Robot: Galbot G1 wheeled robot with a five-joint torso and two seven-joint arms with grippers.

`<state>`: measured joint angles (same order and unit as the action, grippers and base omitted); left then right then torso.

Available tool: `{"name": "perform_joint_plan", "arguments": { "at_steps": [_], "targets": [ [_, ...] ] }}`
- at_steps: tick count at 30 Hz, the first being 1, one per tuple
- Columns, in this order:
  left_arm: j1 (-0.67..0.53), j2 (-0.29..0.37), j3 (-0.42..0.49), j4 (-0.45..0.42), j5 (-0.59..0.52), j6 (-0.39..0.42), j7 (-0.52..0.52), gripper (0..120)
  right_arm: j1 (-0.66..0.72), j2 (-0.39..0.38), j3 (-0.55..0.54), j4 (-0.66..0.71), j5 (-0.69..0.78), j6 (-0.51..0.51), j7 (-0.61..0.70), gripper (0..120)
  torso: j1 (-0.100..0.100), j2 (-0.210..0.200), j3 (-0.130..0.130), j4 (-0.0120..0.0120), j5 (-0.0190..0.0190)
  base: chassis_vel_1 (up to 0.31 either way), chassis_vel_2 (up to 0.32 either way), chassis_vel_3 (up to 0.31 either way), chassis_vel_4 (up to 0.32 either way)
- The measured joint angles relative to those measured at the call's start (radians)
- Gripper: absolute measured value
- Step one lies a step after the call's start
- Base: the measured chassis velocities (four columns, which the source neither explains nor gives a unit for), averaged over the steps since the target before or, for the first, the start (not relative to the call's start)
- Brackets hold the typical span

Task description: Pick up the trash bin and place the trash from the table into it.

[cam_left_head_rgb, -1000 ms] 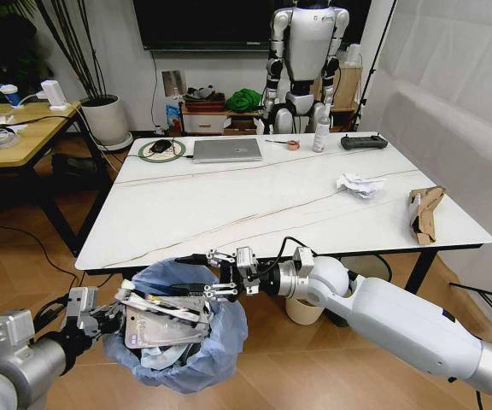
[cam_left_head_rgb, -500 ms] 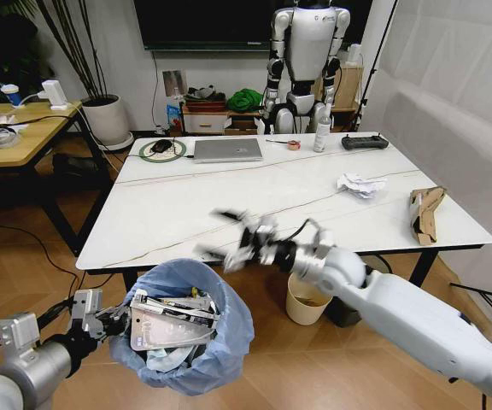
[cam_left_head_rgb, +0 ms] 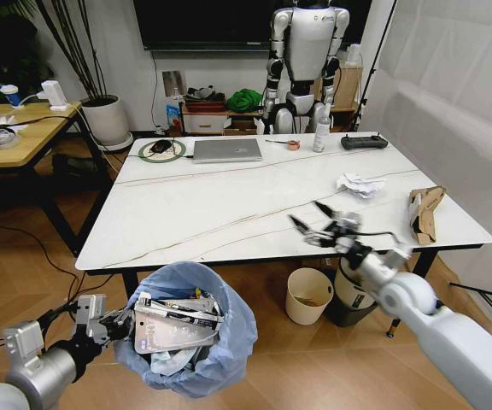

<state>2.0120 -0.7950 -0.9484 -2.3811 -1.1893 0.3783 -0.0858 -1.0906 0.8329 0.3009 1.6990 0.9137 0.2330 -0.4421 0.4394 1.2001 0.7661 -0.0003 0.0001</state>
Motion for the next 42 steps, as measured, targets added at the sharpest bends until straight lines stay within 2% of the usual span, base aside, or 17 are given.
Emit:
{"name": "perform_joint_plan", "arguments": {
  "at_steps": [2,5,7,11,12,17,29,42],
  "targets": [
    [0.000,0.000,0.000,0.000,0.002,-0.001,0.002,0,-0.026,0.009,0.033,0.004,-0.010,0.001,-0.005,100,0.000,0.000,0.000,0.0004,-0.0001,0.000,0.000,0.000,0.000],
    [-0.002,0.001,0.002,0.003,0.021,-0.006,0.012,0,-0.174,0.071,0.198,0.036,-0.077,0.001,-0.021,100,0.000,0.000,0.000,0.0000,0.0000,0.000,0.000,0.000,0.000],
    [-0.003,0.000,0.004,0.005,0.029,-0.008,0.015,0,-0.200,0.087,0.226,0.043,-0.091,0.001,-0.027,100,0.000,0.000,0.000,-0.0002,0.0000,0.000,0.000,0.000,0.000],
    [-0.007,-0.036,0.032,0.017,0.071,-0.017,0.037,0,-0.339,0.195,0.355,0.072,-0.174,0.017,-0.071,100,0.000,0.000,0.000,0.0003,-0.0003,0.000,0.000,0.000,0.000],
    [-0.007,-0.036,0.032,0.017,0.071,-0.017,0.037,0,-0.339,0.195,0.355,0.072,-0.174,0.017,-0.071,100,0.000,0.000,0.000,0.0003,-0.0003,0.000,0.000,0.000,0.000],
    [-0.023,-0.064,0.052,0.026,0.088,-0.025,0.053,0,-0.421,0.345,0.404,0.052,-0.247,0.052,-0.133,100,0.000,0.000,0.000,0.0000,0.0001,0.000,0.000,0.000,0.000],
    [-0.016,-0.063,0.046,0.019,0.090,-0.027,0.063,0,-0.415,0.386,0.393,0.046,-0.256,0.062,-0.138,100,0.000,0.000,0.000,0.0004,-0.0002,-0.031,-0.024,0.035,0.027],
    [-0.018,-0.065,0.049,0.007,0.097,-0.028,0.062,0,-0.413,0.364,0.395,0.047,-0.243,0.063,-0.138,100,0.000,0.000,0.000,0.0002,-0.0002,-0.075,-0.078,0.076,0.069]
  ]
}}
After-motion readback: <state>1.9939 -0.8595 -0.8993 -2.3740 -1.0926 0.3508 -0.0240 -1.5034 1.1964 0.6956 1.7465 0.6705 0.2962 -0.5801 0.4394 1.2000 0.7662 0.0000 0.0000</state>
